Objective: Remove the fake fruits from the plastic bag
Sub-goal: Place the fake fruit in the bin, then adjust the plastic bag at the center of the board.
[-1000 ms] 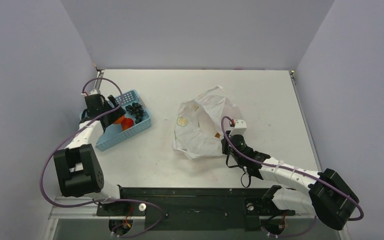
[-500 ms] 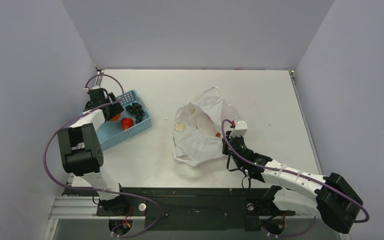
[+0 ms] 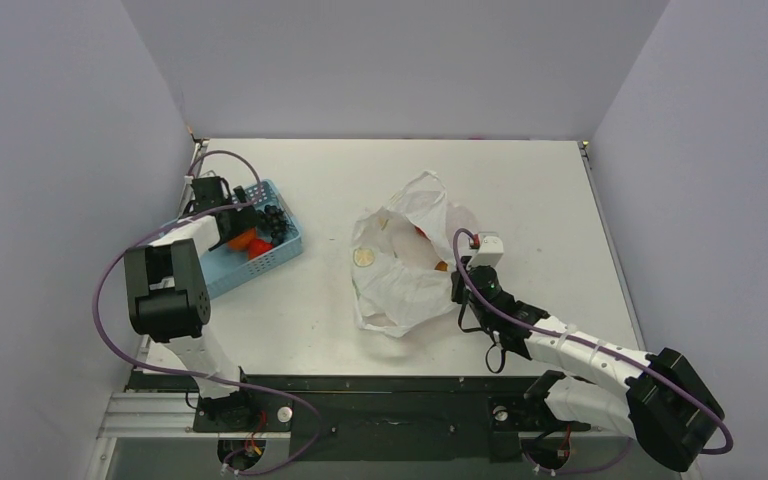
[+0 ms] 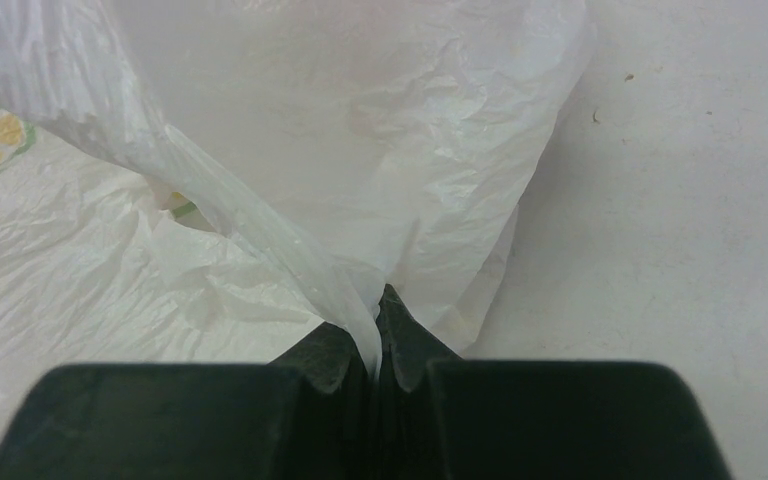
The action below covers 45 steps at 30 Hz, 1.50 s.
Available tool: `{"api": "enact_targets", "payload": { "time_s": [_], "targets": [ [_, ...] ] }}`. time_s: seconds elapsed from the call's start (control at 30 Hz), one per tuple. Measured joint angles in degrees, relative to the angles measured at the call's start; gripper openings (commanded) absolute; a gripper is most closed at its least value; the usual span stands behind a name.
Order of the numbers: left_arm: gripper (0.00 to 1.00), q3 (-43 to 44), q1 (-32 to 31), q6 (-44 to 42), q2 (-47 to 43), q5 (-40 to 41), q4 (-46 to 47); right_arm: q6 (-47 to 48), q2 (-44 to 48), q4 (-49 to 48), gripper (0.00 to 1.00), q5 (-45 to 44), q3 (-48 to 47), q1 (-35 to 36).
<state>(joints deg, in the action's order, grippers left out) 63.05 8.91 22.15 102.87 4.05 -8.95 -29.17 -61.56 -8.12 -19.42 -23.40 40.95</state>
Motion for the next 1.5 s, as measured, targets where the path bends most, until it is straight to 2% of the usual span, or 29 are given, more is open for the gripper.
{"api": "enact_targets", "payload": {
  "time_s": [0.13, 0.27, 0.5, 0.63, 0.87, 1.0, 1.2, 1.33, 1.5],
  "targets": [
    [0.97, 0.0, -0.02, -0.22, -0.63, 0.28, -0.48, 0.0, 0.07, -0.02, 0.0, 0.48, 0.07, -0.24],
    [0.97, -0.5, -0.15, -0.37, -5.14, 0.57, -2.03, -0.04, 0.13, -0.42, 0.0, 1.01, 0.83, -1.18],
    [0.97, -10.75, -3.61, 2.89, -25.46, -1.62, -1.81, -0.17, 0.2, -0.92, 0.0, 2.78, 1.29, -1.57],
    [0.96, -17.97, -12.55, 7.28, -36.85, -5.38, -1.49, -0.15, 1.11, -1.11, 0.0, 3.8, 1.81, -1.9],
    [0.92, -26.82, -36.24, 16.5, -46.71, -6.67, 1.16, 0.0, 4.96, -3.89, 0.0, 8.87, 4.22, -3.04],
    [0.91, -26.58, -45.09, 18.47, -47.58, -4.83, 2.49, -0.02, 6.08, -8.28, 0.0, 16.52, 6.58, -3.15],
    [0.88, -21.88, -53.68, 18.53, -45.09, -2.16, 3.89, -0.87, 7.67, -11.26, 0.0, 27.41, 7.98, -2.84],
    [0.87, -20.48, -58.03, 18.56, -40.89, -1.14, 7.06, -3.15, 14.75, -8.13, 0.0, 26.86, 8.83, -1.49],
    [0.85, -18.49, -62.27, 18.18, -33.83, 0.0, 9.14, -7.69, 22.91, -0.11, 0.0, 19.65, 9.64, -0.39]
  ]
}}
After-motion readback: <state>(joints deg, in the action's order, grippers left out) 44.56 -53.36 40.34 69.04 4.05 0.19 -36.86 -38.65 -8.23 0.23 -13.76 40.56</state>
